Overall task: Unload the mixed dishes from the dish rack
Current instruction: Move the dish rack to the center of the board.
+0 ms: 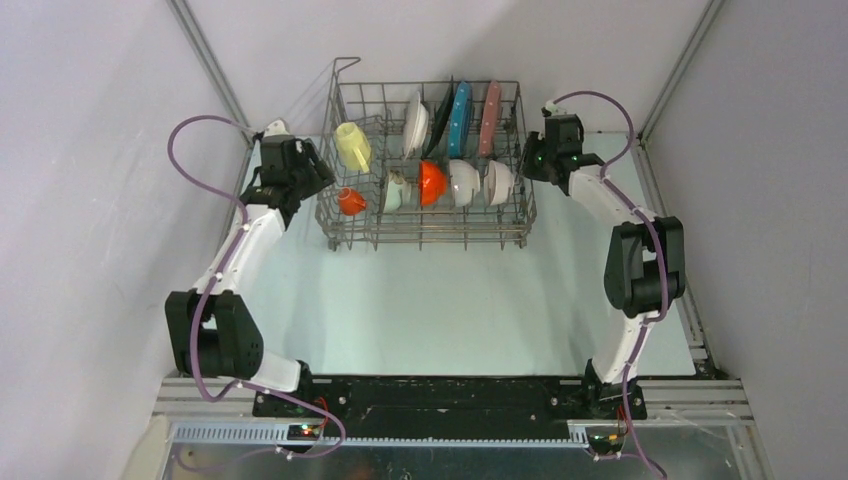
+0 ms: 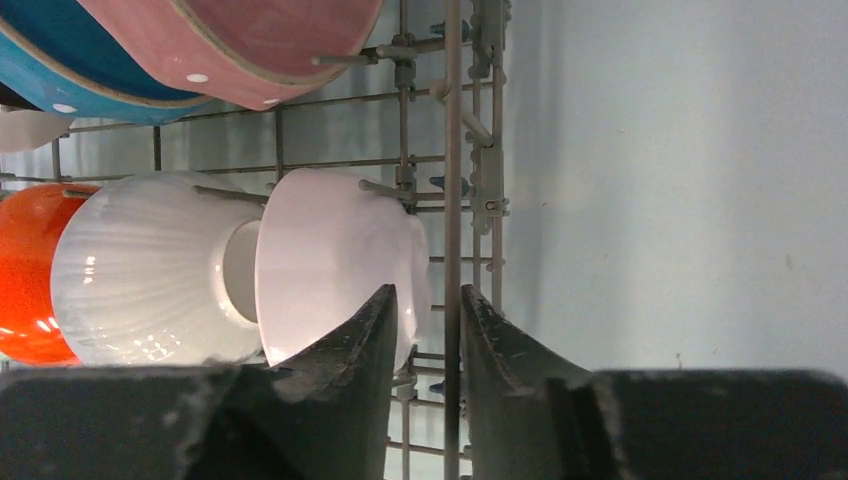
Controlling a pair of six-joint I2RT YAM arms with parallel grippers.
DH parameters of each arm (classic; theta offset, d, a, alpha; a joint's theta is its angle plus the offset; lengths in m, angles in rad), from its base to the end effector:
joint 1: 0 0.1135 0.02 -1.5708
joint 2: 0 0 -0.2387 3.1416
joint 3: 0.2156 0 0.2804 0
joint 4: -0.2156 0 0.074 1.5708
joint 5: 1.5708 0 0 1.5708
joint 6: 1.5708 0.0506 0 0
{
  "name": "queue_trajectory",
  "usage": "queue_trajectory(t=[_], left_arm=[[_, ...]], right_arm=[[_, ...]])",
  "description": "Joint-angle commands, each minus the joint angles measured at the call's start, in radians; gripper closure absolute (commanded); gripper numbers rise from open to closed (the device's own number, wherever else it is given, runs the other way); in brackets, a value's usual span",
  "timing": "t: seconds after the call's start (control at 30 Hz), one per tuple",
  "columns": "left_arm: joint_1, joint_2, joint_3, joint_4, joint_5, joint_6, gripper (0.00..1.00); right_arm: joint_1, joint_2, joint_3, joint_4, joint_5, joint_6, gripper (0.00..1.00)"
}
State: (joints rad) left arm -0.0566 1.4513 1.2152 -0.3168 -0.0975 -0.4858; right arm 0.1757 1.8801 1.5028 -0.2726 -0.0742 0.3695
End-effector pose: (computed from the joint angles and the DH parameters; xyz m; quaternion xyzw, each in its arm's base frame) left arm 0.3774 -0.0165 0.2794 -0.2089 0.8472 -0.0894 0.4803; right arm 0.4606 0.0856 0.2204 0.0702 0.8926 0.1516 0.4187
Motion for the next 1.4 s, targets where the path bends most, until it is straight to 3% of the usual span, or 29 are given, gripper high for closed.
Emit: queue_trajectory(t=[0.0,0.3,0.67,1.07,1.37], left_arm=[[0.007,-0.009,-0.006,0.042,0.047,0.023,0.40],[0.007,-0.008,-0.039,0.030,0.078,0.014,0.97],[-0.021,-0.215,-0.273,0.062,0.084,-0.066,1.00],[-0.148,-0.686,-0.600,0.073,-0.063,-0.238,1.00],[-0.224,-0.885,-0.679,-0.001,-0.035,-0.321,1.00]], right_arm=[[0.007,-0.006,0.008,0.035,0.052,-0.021,0.75],[0.030,-0.057,-0.085,0.069,0.045,-0.032,0.98],[0.087,-0.266,-0.304,0.062,0.164,-0.016,1.00],[0.193,-0.578,-0.582,0.007,0.272,0.094,1.00],[0.301,-0.792,-0.696,-0.056,0.371,0.165,1.00]])
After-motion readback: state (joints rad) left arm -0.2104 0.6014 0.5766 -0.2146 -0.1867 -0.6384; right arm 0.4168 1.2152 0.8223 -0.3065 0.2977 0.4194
